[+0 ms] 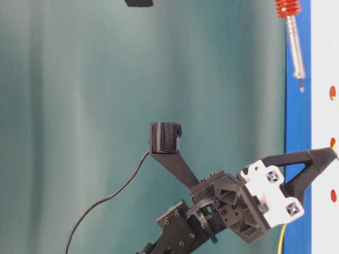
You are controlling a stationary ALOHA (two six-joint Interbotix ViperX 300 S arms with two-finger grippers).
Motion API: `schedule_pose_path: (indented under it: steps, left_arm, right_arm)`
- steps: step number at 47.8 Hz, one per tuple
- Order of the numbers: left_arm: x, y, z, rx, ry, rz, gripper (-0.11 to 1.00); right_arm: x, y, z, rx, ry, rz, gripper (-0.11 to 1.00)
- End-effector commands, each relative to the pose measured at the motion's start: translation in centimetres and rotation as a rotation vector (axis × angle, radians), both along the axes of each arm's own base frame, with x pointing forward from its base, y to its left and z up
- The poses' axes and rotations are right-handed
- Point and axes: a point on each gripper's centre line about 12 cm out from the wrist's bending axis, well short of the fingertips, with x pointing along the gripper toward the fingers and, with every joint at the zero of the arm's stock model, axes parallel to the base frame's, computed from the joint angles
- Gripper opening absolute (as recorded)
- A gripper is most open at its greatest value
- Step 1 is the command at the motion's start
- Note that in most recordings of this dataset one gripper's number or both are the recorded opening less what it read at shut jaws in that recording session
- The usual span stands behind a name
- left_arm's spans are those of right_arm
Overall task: Touch the tip of the soldering iron to the tip of the solder at the mark.
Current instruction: 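Bring the iron tip to the solder tip at the right dot and hold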
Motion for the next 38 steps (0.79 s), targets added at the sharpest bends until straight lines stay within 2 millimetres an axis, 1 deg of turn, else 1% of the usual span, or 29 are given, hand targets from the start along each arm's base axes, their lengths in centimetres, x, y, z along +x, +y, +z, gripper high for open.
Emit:
schedule_pose_path:
  steps: [1, 13, 27, 38]
  left_arm:
    - [0.6, 0.3, 1.4, 0.008, -0.042, 0.003, 0.02]
    - [0.7, 0.6, 1.4, 0.008, -0.044, 0.009, 0.02]
    - [0.7, 0.5, 1.5, 0.009, -0.047, 0.008, 0.02]
    - [0.7, 0.5, 1.4, 0.009, -0.045, 0.008, 0.02]
  right_arm:
    - [0.7, -0.2, 0.5, -0.006, -0.022, -0.004, 0.06]
    - [1.3, -0.4, -0.1, 0.0, 0.003, -0.003, 0.06]
    - [1.4, -0.4, -1.0, 0.007, 0.035, 0.0, 0.06]
    - [1.6, -0.5, -1.2, 0.009, 0.044, -0.002, 0.06]
